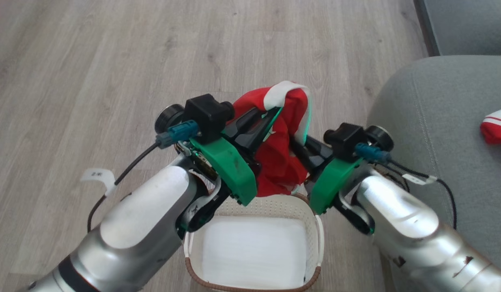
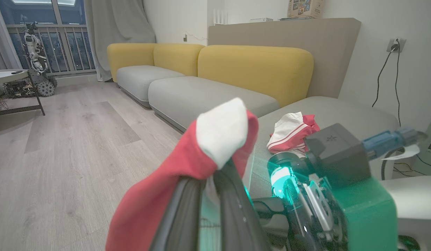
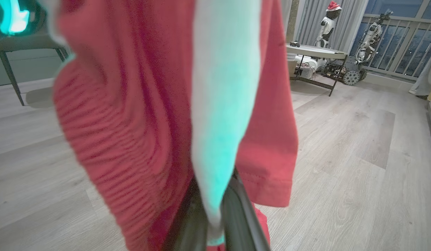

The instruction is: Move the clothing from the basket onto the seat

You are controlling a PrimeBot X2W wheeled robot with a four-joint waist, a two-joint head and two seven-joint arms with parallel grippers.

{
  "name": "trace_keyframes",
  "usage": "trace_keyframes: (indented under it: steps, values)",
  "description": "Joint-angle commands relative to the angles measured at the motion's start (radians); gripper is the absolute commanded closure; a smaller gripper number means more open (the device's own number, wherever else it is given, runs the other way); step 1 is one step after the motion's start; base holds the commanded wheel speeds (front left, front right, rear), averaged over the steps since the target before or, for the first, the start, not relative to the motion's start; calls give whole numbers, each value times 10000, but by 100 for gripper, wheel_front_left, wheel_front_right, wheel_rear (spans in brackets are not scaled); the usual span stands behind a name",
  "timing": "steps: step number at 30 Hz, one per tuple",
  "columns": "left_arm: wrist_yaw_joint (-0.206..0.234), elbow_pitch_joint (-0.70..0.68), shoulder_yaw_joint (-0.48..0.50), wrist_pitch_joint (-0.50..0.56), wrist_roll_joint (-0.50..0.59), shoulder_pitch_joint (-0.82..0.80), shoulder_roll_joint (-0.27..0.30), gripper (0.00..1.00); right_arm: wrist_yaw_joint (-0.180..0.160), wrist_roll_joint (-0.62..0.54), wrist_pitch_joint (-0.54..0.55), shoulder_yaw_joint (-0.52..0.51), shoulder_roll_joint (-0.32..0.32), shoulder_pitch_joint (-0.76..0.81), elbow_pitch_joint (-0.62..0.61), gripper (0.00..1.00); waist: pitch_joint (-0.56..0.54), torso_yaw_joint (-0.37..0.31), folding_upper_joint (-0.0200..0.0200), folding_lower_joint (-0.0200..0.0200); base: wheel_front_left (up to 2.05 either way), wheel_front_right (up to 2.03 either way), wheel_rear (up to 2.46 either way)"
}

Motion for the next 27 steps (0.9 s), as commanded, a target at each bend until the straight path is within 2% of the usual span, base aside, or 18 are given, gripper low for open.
trace_keyframes:
  steps: [1, 9, 10, 11, 12, 13, 20, 27]
  values:
    - [81, -285, 504, -69, -110, -453, 261, 100, -4, 60, -130, -261, -9, -299, -344, 100, 47, -86, 0, 0, 0, 0, 0]
    - [227, -320, 575, -135, -151, -261, 449, 100, -4, -76, -137, -1709, -354, 236, -1145, 100, 91, -305, 0, 0, 0, 0, 0]
    - [256, -313, 592, -147, -152, -242, 476, 96, -4, -99, -137, -1982, -428, 311, -1241, 100, 99, -345, 0, 0, 0, 0, 0]
    - [286, -298, 606, -162, -144, -223, 505, 71, -4, -96, -137, -2262, -483, 391, -1350, 100, 101, -387, 0, 0, 0, 0, 0]
    - [320, -275, 623, -169, -148, -198, 532, 20, -4, -98, -137, -2513, -539, 467, -1472, 100, 107, -440, 0, 0, 0, 0, 0]
    - [350, -251, 644, -176, -162, -172, 556, 0, -4, -118, -137, -2744, -600, 535, -1603, 100, 120, -502, 0, 0, 0, 0, 0]
    - [413, 24, 691, -322, -218, 8, 694, 0, -4, -249, -138, -4388, -844, 1082, -2484, 100, 202, -1240, 0, 0, 0, 0, 0]
    - [436, 165, 710, -494, -194, 17, 732, 0, -4, -464, -112, -5265, -1005, 1378, -3332, 100, 422, -2149, 0, 0, 0, 0, 0]
